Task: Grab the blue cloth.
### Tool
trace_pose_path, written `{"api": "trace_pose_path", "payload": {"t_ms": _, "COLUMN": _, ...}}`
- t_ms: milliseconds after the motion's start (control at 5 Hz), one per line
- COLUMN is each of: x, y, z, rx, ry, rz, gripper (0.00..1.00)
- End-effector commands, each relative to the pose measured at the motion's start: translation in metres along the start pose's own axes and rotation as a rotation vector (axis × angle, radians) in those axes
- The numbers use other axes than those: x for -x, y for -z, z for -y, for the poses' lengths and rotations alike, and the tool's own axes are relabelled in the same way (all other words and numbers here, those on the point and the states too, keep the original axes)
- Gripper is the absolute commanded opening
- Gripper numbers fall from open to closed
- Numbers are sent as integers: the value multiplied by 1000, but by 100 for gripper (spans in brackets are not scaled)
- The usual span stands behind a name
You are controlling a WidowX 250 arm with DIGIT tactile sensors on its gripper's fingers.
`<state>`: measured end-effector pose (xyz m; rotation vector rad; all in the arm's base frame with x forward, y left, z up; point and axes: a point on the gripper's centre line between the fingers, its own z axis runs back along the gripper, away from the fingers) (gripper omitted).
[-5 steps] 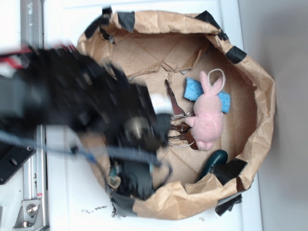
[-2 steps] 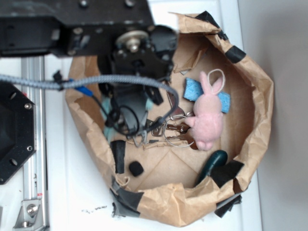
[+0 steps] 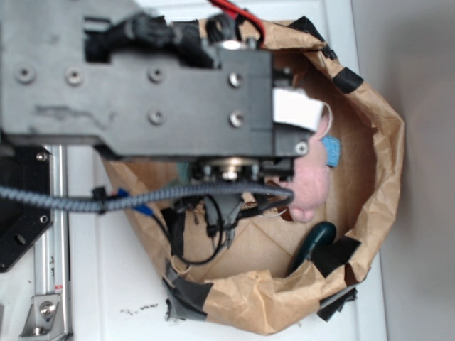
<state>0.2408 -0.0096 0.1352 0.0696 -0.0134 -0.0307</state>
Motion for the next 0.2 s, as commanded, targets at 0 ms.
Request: {"api": "trace_pose_path", "payload": {"t_ms": 0, "x": 7, "y": -17, "z": 10, "rx": 13, "ry": 49, "rz": 96, "gripper": 0}}
